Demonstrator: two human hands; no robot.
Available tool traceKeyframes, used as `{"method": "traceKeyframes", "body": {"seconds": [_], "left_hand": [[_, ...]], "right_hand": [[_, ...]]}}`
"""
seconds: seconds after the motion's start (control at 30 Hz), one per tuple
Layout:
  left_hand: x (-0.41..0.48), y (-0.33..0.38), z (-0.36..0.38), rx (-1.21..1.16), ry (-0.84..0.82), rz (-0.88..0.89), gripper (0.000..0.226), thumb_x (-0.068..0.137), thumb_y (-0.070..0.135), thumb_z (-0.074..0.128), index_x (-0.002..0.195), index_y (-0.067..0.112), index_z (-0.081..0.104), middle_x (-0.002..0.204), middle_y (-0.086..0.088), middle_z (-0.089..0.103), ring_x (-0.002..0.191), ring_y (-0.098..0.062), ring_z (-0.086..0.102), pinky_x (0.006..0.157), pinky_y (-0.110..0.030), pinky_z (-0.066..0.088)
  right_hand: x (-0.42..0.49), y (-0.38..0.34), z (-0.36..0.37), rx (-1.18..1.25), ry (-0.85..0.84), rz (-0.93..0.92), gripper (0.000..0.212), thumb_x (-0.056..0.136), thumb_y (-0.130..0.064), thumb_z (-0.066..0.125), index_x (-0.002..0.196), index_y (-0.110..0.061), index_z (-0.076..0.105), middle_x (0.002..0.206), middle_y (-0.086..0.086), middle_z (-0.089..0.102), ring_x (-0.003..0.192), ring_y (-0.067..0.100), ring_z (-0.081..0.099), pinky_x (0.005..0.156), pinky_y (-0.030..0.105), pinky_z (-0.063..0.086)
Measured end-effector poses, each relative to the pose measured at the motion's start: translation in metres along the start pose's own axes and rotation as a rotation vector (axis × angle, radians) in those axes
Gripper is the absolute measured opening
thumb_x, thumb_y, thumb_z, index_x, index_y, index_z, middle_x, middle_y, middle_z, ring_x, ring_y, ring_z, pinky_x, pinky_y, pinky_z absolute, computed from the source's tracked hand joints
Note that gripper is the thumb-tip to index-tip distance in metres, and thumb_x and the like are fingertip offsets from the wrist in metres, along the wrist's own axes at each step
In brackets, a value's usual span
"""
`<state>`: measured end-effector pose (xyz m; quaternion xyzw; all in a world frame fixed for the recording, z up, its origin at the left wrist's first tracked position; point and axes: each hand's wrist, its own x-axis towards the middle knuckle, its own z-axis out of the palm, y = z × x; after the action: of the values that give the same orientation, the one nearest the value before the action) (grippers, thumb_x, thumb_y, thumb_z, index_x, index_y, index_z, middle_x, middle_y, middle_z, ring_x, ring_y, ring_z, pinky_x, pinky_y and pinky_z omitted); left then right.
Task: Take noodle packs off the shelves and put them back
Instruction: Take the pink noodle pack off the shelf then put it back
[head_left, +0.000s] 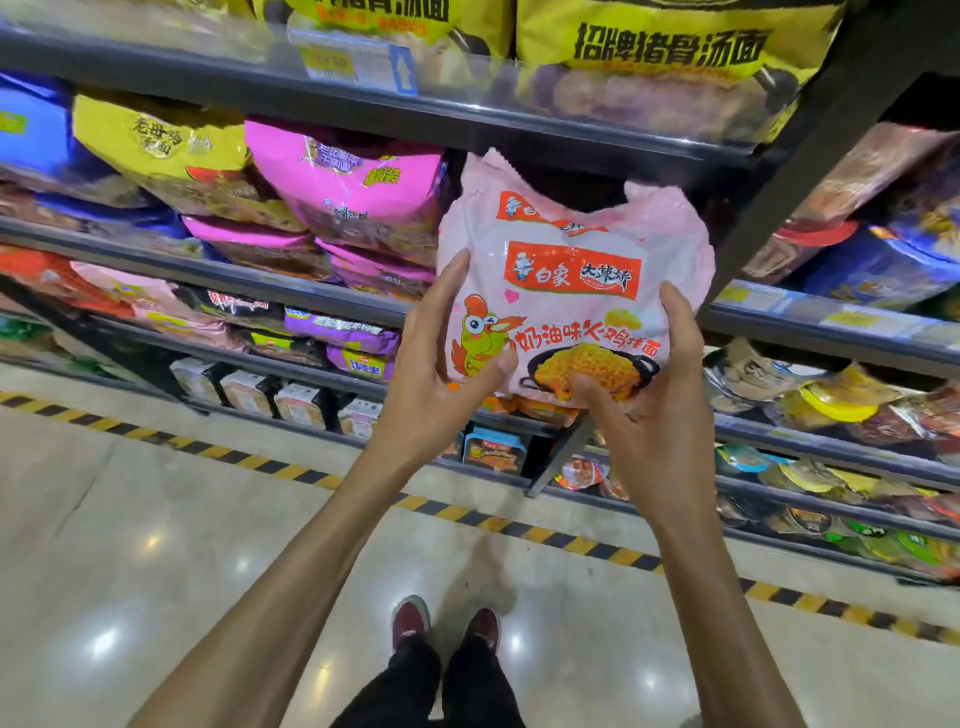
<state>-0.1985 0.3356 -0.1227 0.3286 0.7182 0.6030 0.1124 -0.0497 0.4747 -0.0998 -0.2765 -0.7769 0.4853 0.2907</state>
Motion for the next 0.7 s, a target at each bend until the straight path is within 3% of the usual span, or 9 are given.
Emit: {"method": "traceKeyframes", "body": {"seconds": [0.1,0.23,0.33,0.4,0.5,0.57,0.7], "left_hand": [[-0.02,0.008,-0.012,-0.001,0.024,0.016,0.081,0.093,0.032,0.072,0.159,0.035,0.025,0.159,0.022,0.031,0.146,-0.024,0.041,0.107,-0.053,0.048],[-0.059,0.014,-0.038,-0.034,0.062,-0.014,0.08,0.093,0.033,0.071,0.158,0.038,0.025,0.16,0.019,0.032,0.145,-0.026,0.042,0.106,-0.053,0.05],[-0.093,0.019,-0.057,-0.096,0.076,-0.056,0.082,0.089,0.038,0.072,0.157,0.043,0.027,0.158,0.011,0.035,0.142,-0.023,0.047,0.102,-0.049,0.054],[-0.111,0.023,-0.075,-0.126,0.092,-0.057,0.081,0.089,0.036,0.072,0.156,0.043,0.028,0.157,0.014,0.033,0.141,-0.019,0.048,0.1,-0.046,0.056],[-0.141,0.026,-0.115,-0.135,0.145,-0.026,0.08,0.092,0.023,0.074,0.156,0.041,0.028,0.152,0.022,0.034,0.138,-0.012,0.05,0.099,-0.038,0.057],[-0.166,0.026,-0.15,-0.128,0.198,0.003,0.078,0.093,0.012,0.073,0.153,0.035,0.029,0.148,0.027,0.034,0.134,-0.007,0.053,0.095,-0.027,0.058],[-0.227,0.03,-0.229,-0.063,0.373,0.021,0.076,0.092,0.007,0.073,0.15,0.03,0.031,0.154,0.016,0.034,0.14,-0.01,0.048,0.099,-0.022,0.053]], "right_hand": [[-0.012,-0.015,0.003,0.041,-0.027,0.01,0.087,0.086,-0.02,0.078,0.152,-0.038,0.025,0.147,-0.013,0.048,0.122,-0.001,0.059,0.095,0.034,0.057],[-0.045,-0.038,0.014,0.003,-0.065,0.035,0.087,0.084,-0.02,0.079,0.149,-0.045,0.025,0.14,-0.019,0.053,0.117,-0.003,0.062,0.093,0.035,0.058],[-0.079,-0.057,0.024,-0.06,-0.068,0.032,0.087,0.079,-0.036,0.075,0.147,-0.051,0.024,0.138,-0.032,0.049,0.118,0.004,0.063,0.092,0.044,0.058],[-0.099,-0.07,0.037,-0.14,-0.076,-0.015,0.087,0.079,-0.039,0.074,0.148,-0.048,0.022,0.136,-0.04,0.044,0.117,0.003,0.062,0.093,0.041,0.058],[-0.126,-0.089,0.065,-0.138,-0.094,-0.081,0.086,0.084,-0.027,0.078,0.15,-0.043,0.025,0.146,-0.019,0.047,0.118,0.0,0.061,0.093,0.036,0.058],[-0.146,-0.103,0.091,-0.096,-0.139,-0.172,0.082,0.088,-0.028,0.076,0.153,-0.036,0.027,0.151,-0.013,0.044,0.127,0.008,0.057,0.097,0.043,0.056],[-0.189,-0.139,0.158,-0.003,-0.235,-0.181,0.084,0.086,-0.029,0.077,0.151,-0.048,0.026,0.152,-0.018,0.044,0.134,0.015,0.052,0.102,0.049,0.05]]}}
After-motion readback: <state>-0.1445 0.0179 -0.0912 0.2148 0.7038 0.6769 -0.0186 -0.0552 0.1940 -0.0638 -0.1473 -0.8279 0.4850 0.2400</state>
